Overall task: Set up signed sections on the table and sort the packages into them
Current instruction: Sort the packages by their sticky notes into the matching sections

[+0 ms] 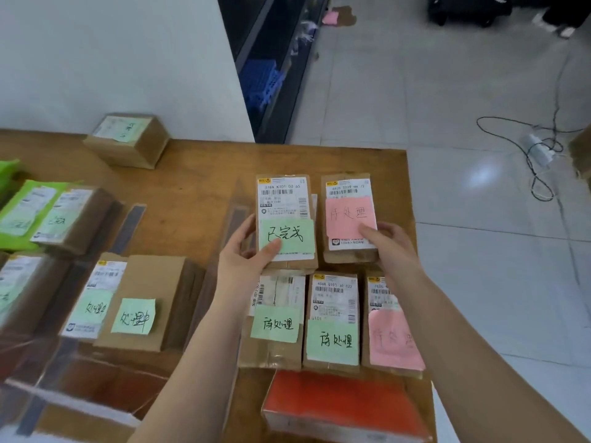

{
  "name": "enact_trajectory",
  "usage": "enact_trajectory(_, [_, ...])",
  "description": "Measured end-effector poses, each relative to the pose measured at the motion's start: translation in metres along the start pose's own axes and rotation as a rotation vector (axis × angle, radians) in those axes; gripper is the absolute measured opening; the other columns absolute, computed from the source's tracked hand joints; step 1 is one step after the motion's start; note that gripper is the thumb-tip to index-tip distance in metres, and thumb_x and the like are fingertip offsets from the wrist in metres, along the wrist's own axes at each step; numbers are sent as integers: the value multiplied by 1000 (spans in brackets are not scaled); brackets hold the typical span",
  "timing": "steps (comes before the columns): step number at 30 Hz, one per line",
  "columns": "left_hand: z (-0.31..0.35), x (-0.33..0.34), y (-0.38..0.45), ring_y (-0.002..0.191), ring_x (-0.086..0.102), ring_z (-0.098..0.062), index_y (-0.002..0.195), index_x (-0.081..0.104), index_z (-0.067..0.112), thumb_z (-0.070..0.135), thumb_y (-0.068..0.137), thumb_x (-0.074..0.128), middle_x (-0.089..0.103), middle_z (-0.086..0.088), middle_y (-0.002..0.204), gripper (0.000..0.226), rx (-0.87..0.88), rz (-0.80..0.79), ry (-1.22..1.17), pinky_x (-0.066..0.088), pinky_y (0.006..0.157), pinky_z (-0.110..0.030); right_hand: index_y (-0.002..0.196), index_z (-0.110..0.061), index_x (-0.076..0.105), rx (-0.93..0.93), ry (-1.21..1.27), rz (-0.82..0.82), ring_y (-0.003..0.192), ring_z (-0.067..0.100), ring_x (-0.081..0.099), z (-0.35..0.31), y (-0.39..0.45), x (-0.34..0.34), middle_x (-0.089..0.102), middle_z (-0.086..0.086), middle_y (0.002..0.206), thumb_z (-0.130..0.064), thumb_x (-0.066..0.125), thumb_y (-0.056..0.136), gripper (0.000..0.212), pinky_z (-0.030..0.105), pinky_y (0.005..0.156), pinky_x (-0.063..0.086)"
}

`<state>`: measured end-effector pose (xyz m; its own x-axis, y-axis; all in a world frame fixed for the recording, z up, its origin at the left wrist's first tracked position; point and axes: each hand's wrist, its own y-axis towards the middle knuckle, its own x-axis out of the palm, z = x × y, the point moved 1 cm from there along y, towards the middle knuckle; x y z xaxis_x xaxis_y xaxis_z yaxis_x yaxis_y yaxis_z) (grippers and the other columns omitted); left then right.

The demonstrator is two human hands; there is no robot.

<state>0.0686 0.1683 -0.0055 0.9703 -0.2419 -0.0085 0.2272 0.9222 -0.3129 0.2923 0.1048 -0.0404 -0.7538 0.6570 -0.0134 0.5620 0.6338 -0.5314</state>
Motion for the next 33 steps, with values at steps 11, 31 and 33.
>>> enact_trajectory(11, [-4,-3,-3,102,66,-19,131,50,31,17,75,75,63,9,123,63,-9,124,-40,54,86,-46,122,-5,45,77,-490,-57,94,21,53,13,36,16,58,10,117,-26,64,83,49,34,75,42])
enact_trajectory(31, [42,-150,-115,92,70,-20,126,52,29,12,77,73,73,3,101,56,203,311,-201,58,74,-33,123,-25,55,-312,-69,-655,94,4,66,-14,-177,180,66,-9,110,-29,68,80,45,23,73,55])
enact_trajectory(33, [43,-186,-133,90,70,-20,117,57,33,13,76,73,73,3,101,48,213,342,-230,58,69,-31,118,-25,58,-297,-50,-703,89,5,68,-6,-201,209,69,-8,106,-26,68,81,38,22,69,56])
